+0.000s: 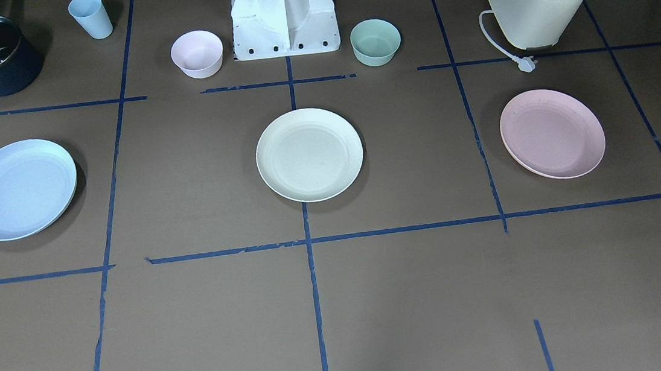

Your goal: Stack three plates with pink and blue

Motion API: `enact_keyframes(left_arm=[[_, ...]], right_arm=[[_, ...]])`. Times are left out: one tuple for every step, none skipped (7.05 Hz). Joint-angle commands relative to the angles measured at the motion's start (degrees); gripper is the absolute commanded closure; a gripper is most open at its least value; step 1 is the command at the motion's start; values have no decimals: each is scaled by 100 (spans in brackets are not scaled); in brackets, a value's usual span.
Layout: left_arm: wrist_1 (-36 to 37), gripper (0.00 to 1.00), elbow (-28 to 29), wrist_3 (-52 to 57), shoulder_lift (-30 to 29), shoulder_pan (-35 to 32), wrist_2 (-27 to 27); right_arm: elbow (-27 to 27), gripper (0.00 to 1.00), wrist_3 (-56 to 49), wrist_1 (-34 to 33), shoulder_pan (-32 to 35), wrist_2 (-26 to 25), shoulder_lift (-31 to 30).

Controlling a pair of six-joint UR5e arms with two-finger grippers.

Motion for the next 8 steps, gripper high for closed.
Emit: enact_keyframes(left_arm=[[-17, 0, -1, 0, 0, 0, -4], [-17, 0, 8, 0, 0, 0, -4], [-17, 0, 8, 0, 0, 0, -4], [-17, 0, -1, 9, 0, 0, -13], [-26, 0, -1, 9, 0, 0, -13], [-26, 0, -1, 9, 0, 0, -22], [-26, 0, -9, 9, 0, 0, -31], [-26, 0, -9, 9, -8, 0, -31]], right_arm=[[18, 0, 21, 0, 2, 2, -6], [-8, 0, 22, 0, 2, 2, -6], [-9, 0, 22, 0, 2, 2, -14], [0, 0, 30, 0, 2, 2, -14], [52, 0, 39, 0, 2, 2, -6], [53, 0, 100, 9, 2, -16, -6], [53, 0, 109, 18, 2, -7, 3], [62, 0, 118, 18, -7, -7, 12]])
